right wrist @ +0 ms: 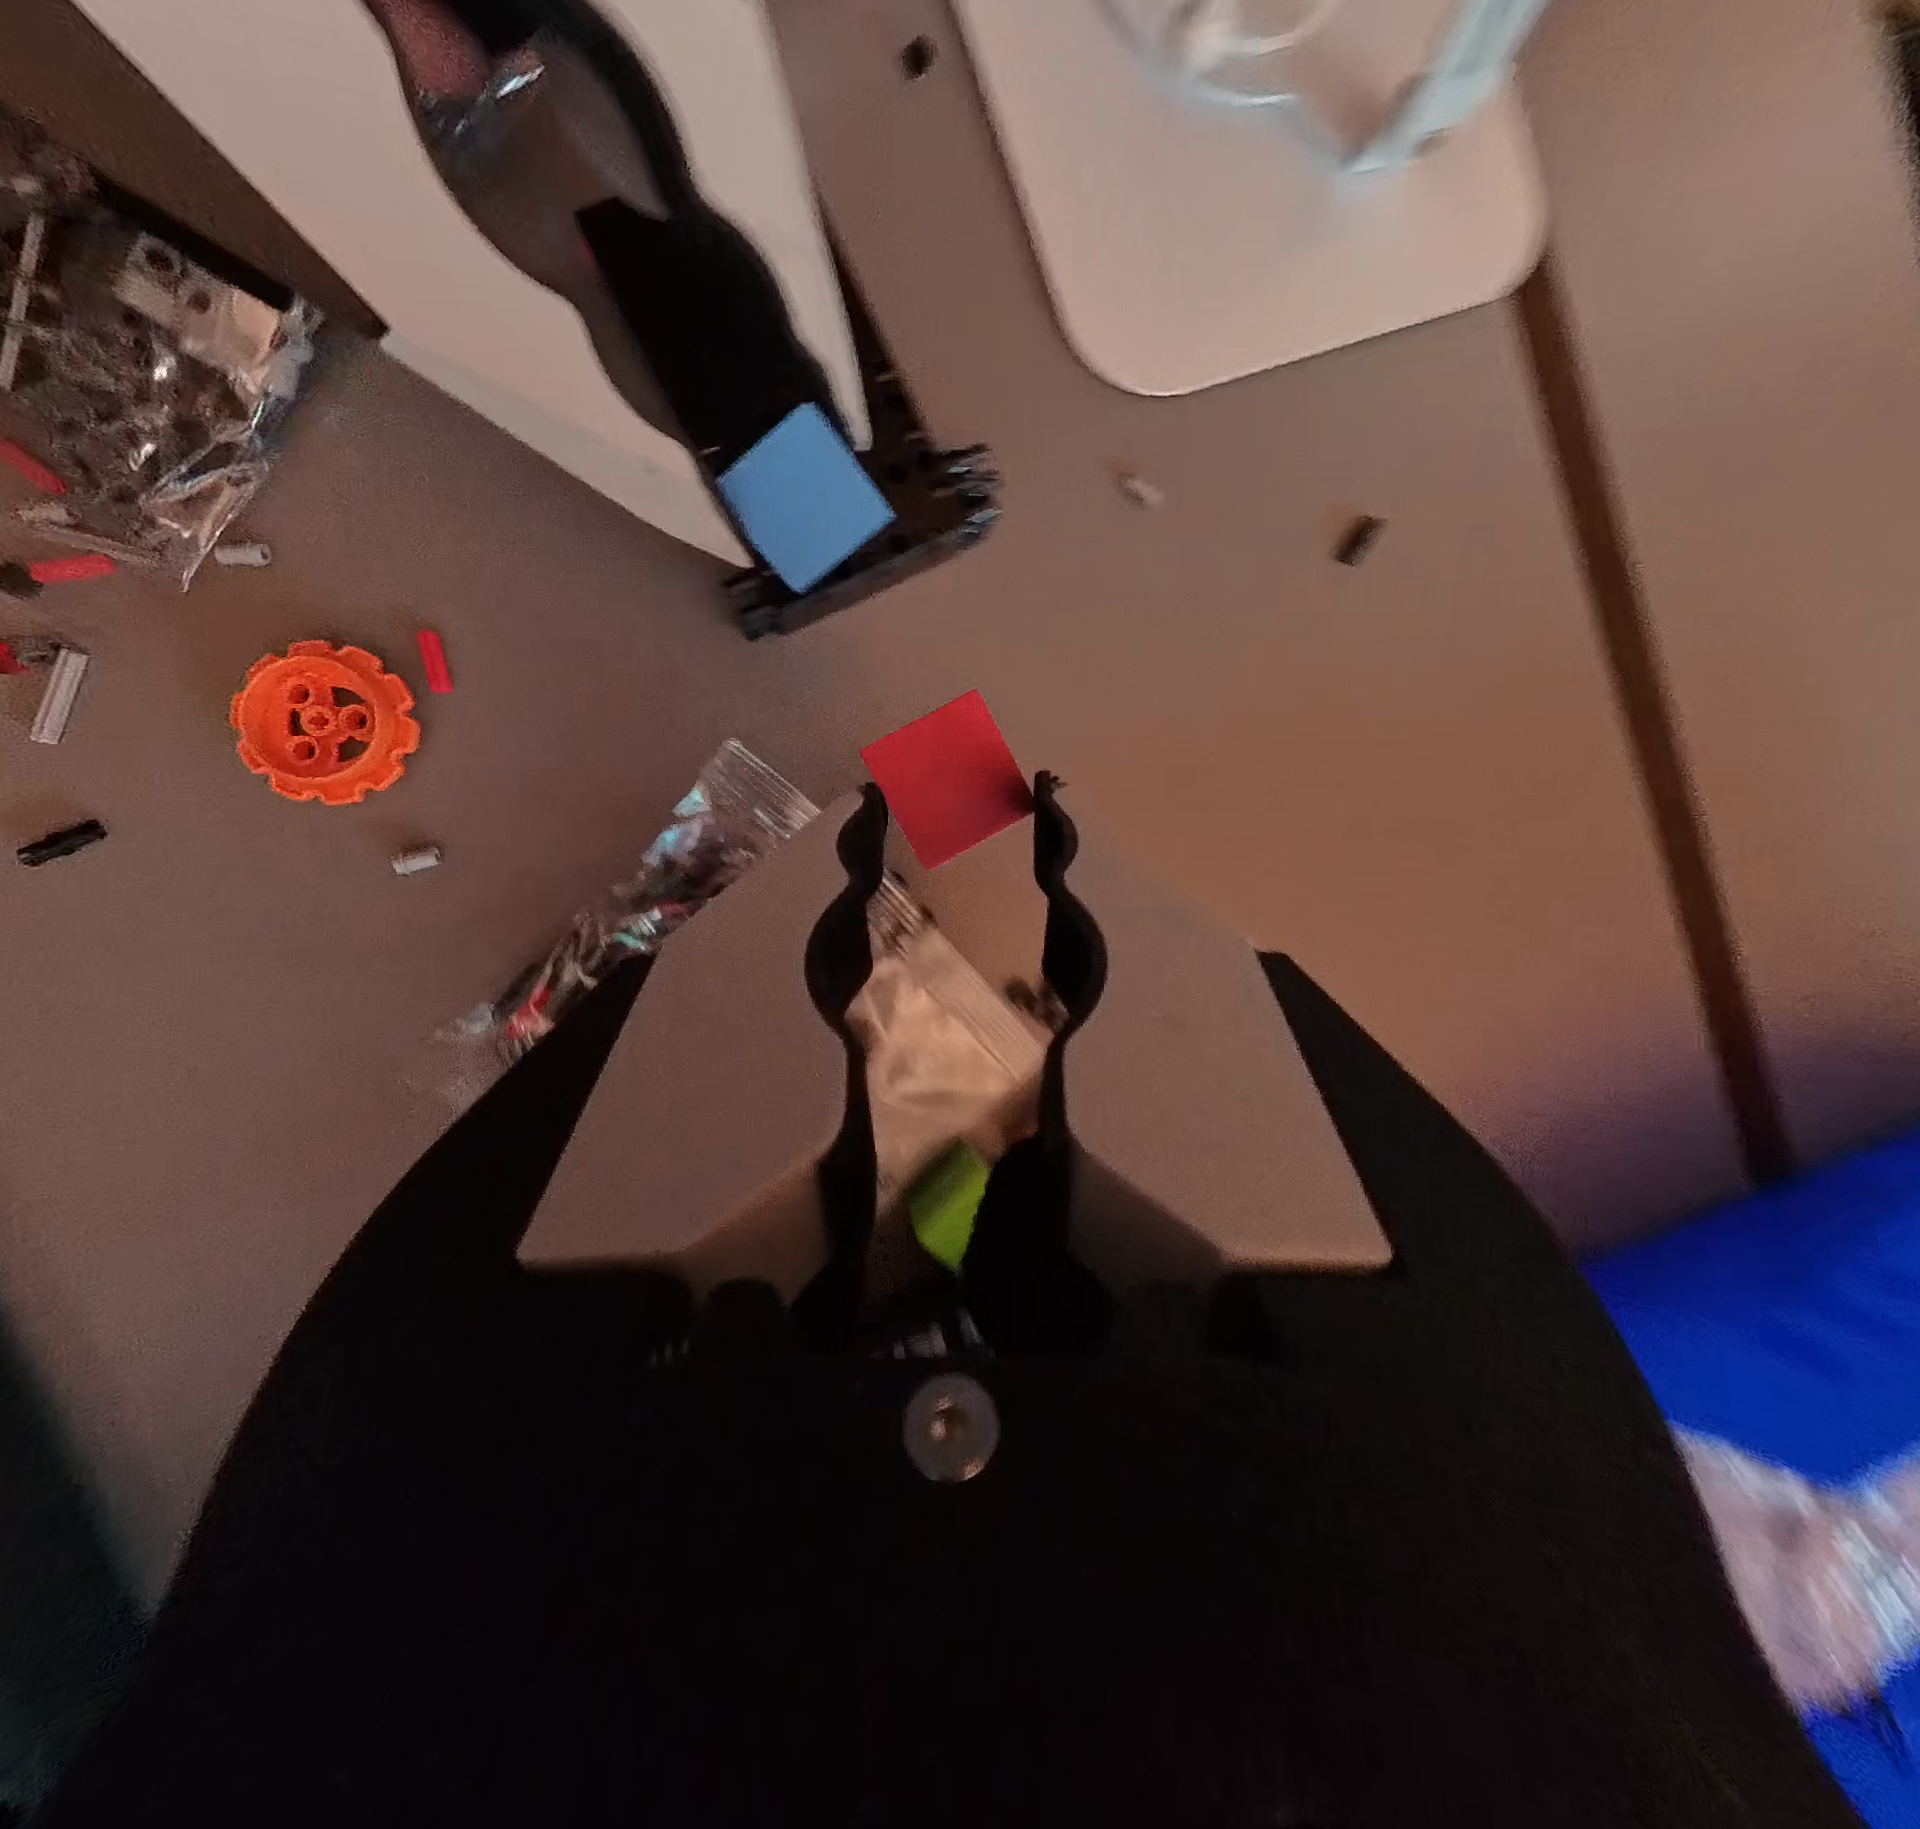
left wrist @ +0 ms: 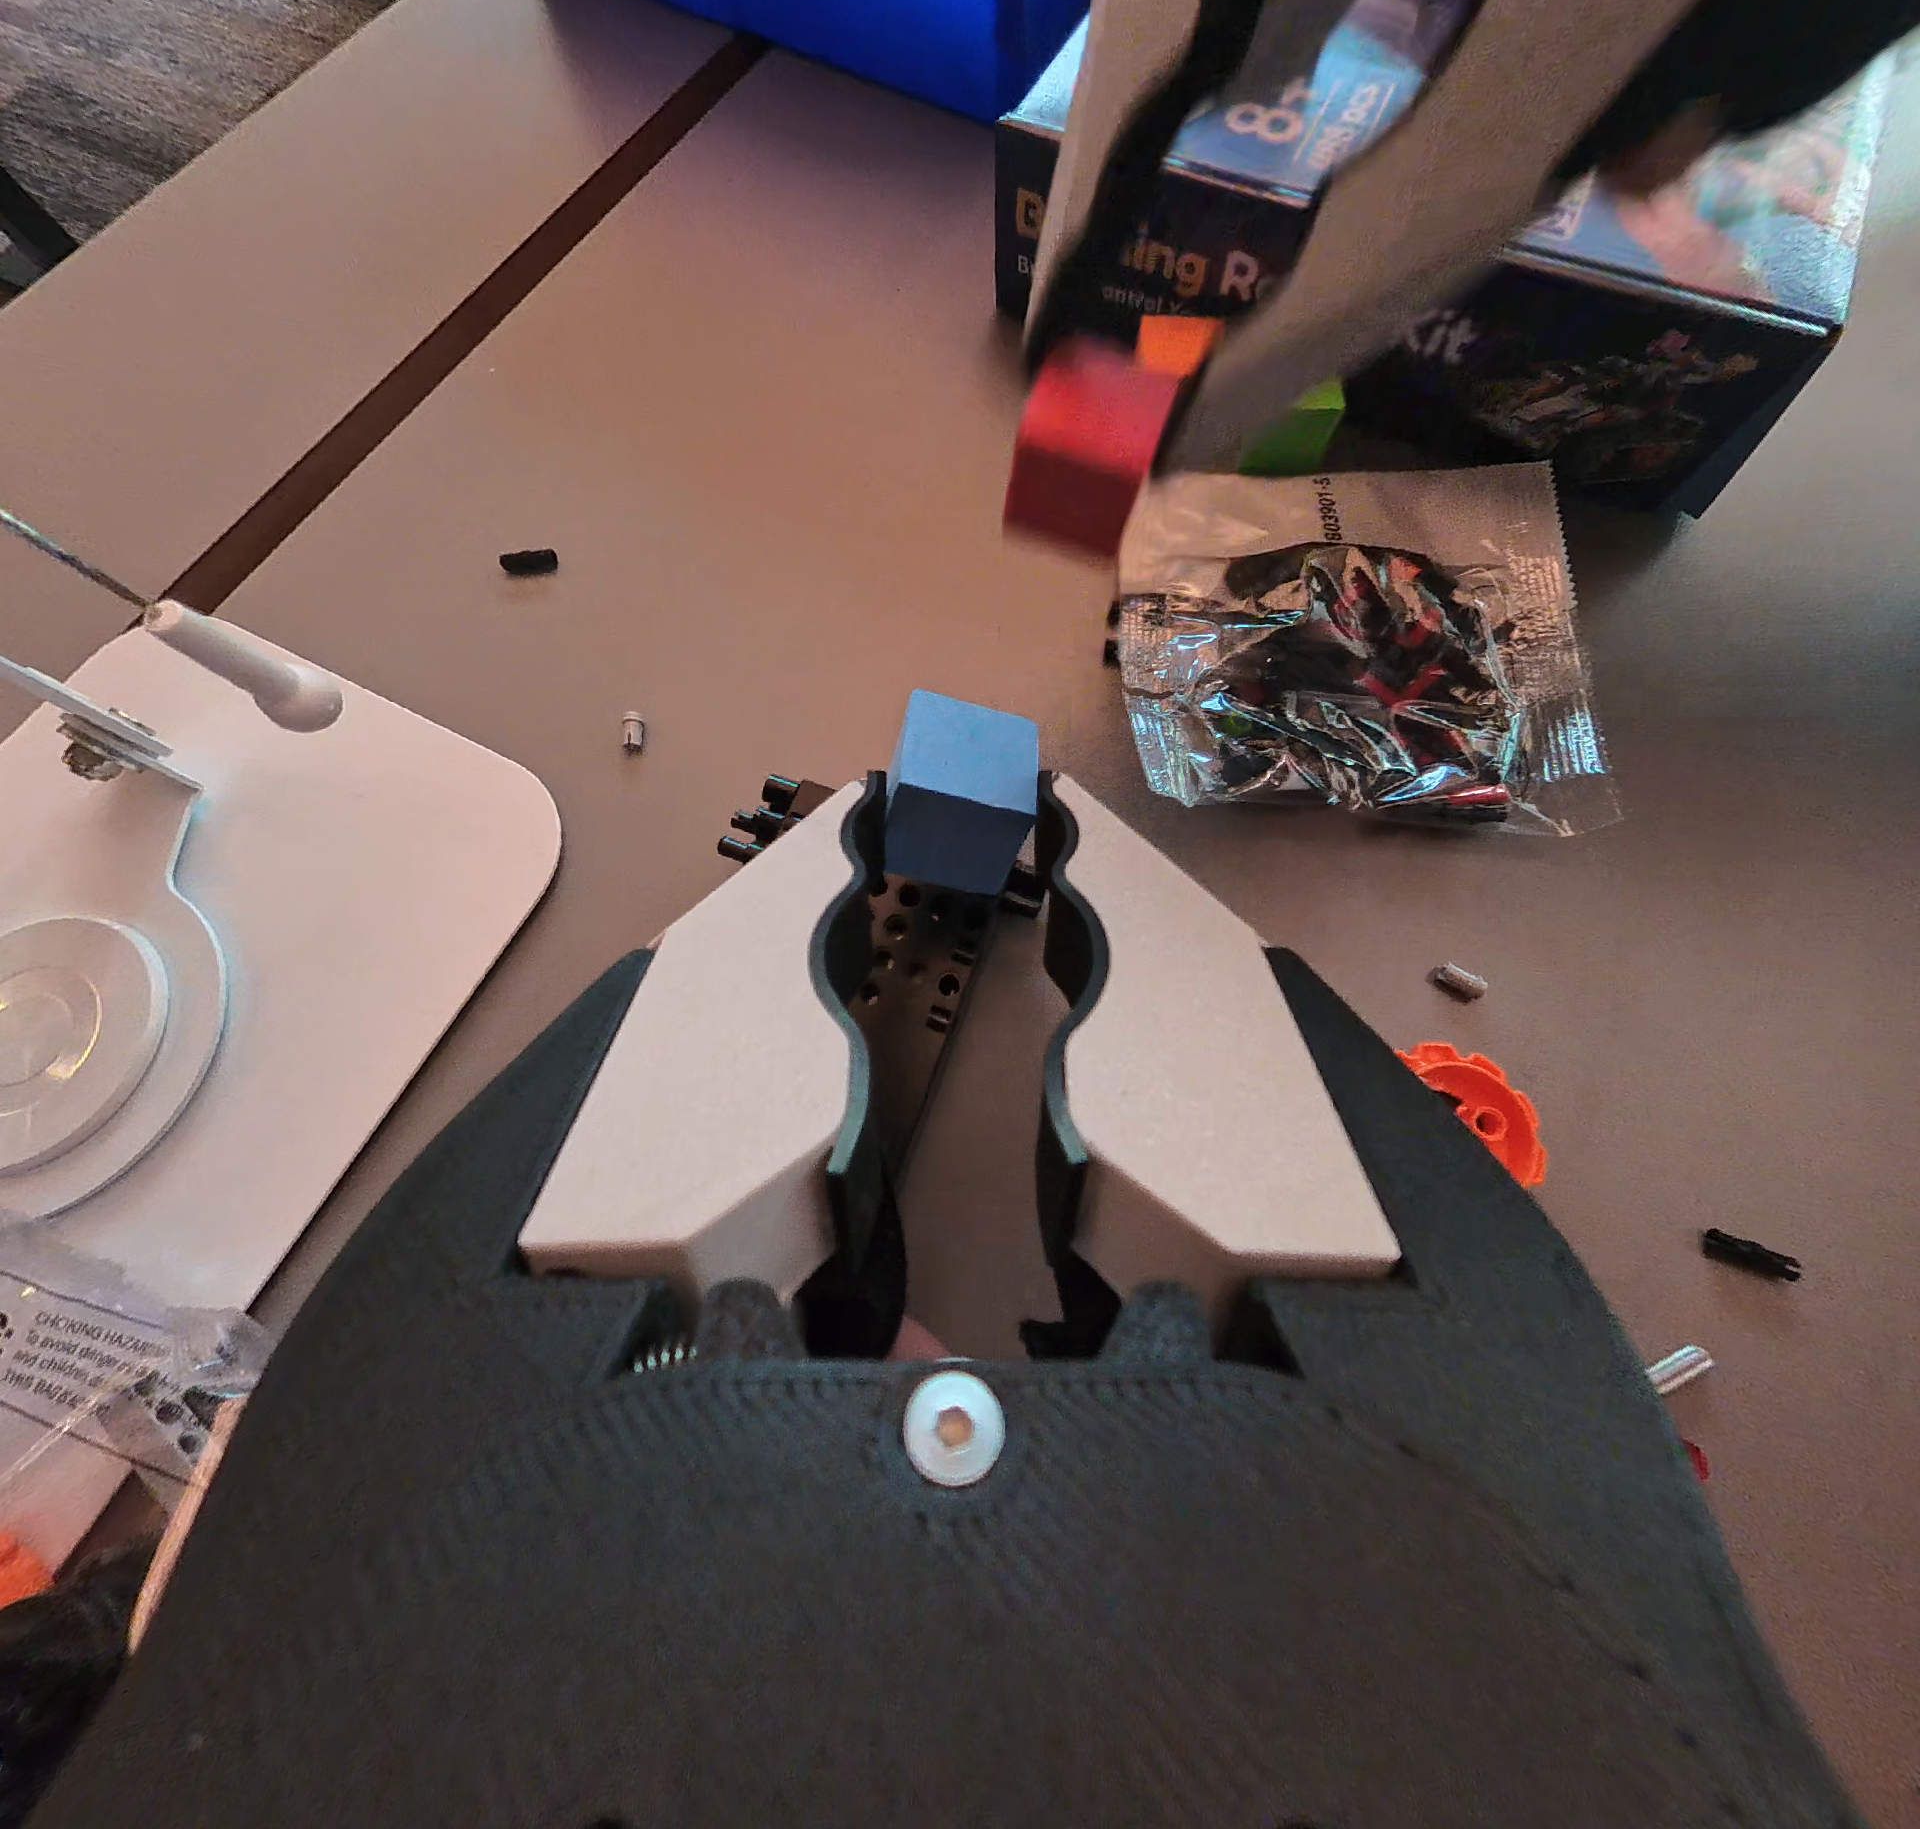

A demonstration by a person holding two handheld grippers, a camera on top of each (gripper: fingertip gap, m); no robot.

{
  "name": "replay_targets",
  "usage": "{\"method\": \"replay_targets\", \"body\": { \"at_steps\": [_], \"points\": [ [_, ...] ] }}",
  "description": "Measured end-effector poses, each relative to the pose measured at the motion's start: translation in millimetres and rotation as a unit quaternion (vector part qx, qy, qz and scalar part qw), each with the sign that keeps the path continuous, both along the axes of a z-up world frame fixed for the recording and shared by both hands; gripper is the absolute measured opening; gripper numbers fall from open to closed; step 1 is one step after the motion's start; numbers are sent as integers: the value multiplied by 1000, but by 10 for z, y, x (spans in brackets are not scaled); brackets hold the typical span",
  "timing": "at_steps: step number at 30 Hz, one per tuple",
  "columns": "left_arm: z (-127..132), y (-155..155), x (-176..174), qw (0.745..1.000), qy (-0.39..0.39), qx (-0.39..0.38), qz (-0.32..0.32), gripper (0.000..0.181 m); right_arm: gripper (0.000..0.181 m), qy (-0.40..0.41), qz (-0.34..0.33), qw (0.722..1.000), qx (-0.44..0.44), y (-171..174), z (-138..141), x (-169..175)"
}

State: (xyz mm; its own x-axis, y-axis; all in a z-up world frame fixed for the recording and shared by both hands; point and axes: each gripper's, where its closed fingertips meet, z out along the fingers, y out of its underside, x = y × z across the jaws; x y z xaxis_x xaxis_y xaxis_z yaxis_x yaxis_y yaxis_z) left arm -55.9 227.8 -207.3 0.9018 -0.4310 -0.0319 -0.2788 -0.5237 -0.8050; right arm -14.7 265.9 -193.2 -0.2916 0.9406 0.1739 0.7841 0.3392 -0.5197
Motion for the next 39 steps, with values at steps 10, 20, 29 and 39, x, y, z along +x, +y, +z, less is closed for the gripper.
{"method": "replay_targets", "body": {
  "at_steps": [10, 20, 29, 39],
  "points": [
    [-18, 11, 107, 1000, 3, -1, -11, 27, 28, -6, -194, 981, 26, 1126, 969, 1154],
    [-35, 10, 143, 1000, 6, -4, -17, 27, 28, -53, -239, 970, -3, 1419, 687, 1412],
    [112, 40, 283, 999, -12, 27, -33, 27, 37, 18, -212, 977, 32, 1191, 1003, 1224],
    [539, 152, 673, 978, 97, 176, -59, 27, 46, 45, -75, 991, -102, -119, 469, 386]
  ]
}}
